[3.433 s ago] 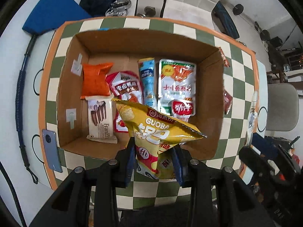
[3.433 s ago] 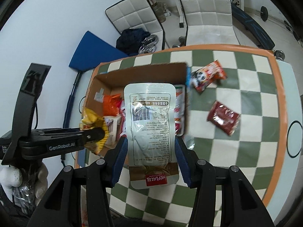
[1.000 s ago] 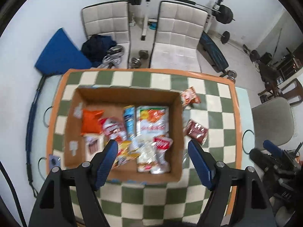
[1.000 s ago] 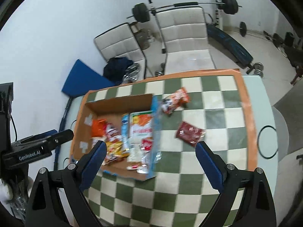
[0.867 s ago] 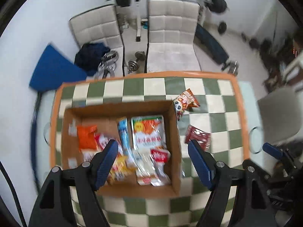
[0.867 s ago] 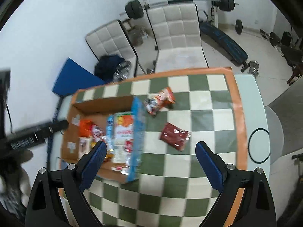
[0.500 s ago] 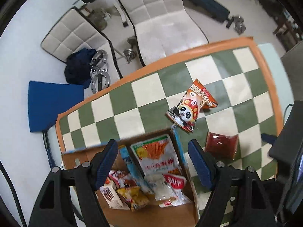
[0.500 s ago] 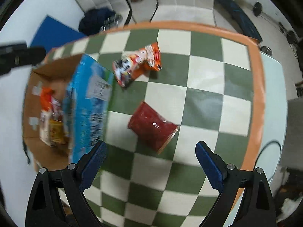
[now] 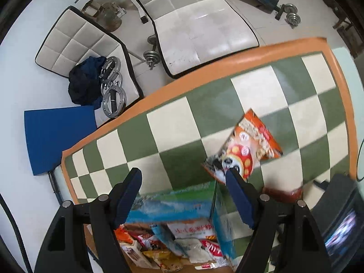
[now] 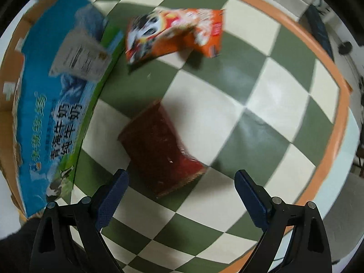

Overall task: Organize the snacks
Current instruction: 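Move both grippers to the last snacks and grasp the dark red packet with the right gripper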

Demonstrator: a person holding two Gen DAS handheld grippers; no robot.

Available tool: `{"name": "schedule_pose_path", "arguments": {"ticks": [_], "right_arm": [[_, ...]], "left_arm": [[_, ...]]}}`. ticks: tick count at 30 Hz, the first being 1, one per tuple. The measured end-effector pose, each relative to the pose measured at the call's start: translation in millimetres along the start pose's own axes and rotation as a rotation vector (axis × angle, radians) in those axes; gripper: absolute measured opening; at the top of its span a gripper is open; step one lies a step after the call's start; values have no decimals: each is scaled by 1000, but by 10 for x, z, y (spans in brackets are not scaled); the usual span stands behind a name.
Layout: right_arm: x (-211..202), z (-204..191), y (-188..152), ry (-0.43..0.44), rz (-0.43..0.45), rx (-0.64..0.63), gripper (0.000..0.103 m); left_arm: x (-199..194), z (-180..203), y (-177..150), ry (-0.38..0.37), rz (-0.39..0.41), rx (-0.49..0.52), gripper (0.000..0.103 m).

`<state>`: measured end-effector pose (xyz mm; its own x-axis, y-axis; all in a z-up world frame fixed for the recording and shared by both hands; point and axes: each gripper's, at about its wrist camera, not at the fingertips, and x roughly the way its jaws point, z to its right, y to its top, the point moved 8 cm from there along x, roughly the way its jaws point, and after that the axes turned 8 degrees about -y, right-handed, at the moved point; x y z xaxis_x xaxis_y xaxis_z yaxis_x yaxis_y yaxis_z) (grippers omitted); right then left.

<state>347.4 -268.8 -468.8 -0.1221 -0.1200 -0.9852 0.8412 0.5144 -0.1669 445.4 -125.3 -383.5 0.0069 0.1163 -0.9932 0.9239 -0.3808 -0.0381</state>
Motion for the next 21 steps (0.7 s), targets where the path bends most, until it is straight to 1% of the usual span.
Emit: {"name": "schedule_pose_path", "arguments": {"ticks": [2, 4, 5, 6, 8, 10, 11, 12, 15, 17, 19, 21], "right_arm": [[67, -69, 34, -17, 1, -28, 96], [134, -114, 69, -29, 4, -46, 94], [165, -139, 82, -32, 2, -51, 90], [200, -152, 92, -39, 0, -51, 83], [221, -173, 125, -34, -1, -32, 77], [214, -111, 123, -70, 13, 0, 66], [214, -18, 112, -113, 17, 32, 59], [221, 71, 112, -117, 23, 70, 59], [268, 466, 28, -79, 2, 265, 59], [290, 754, -60, -81, -9, 368, 59], [324, 978, -166, -61, -27, 452, 59], [345, 1111, -234, -38, -42, 500, 59]], "left_arm": [[9, -1, 66, 0, 7, 12, 75], [19, 21, 120, 3, 10, 41, 75], [28, 33, 145, 3, 11, 54, 75], [37, 47, 168, 5, 11, 72, 75], [65, 102, 206, 4, 5, 126, 75], [105, 165, 224, 1, -6, 188, 75], [136, 204, 226, 2, -16, 224, 75], [171, 241, 228, 2, -25, 253, 75], [324, 354, 205, -18, -78, 318, 75], [417, 437, 185, -28, -106, 351, 75], [507, 526, 167, -43, -138, 381, 75], [617, 614, 150, -49, -176, 420, 75]]}}
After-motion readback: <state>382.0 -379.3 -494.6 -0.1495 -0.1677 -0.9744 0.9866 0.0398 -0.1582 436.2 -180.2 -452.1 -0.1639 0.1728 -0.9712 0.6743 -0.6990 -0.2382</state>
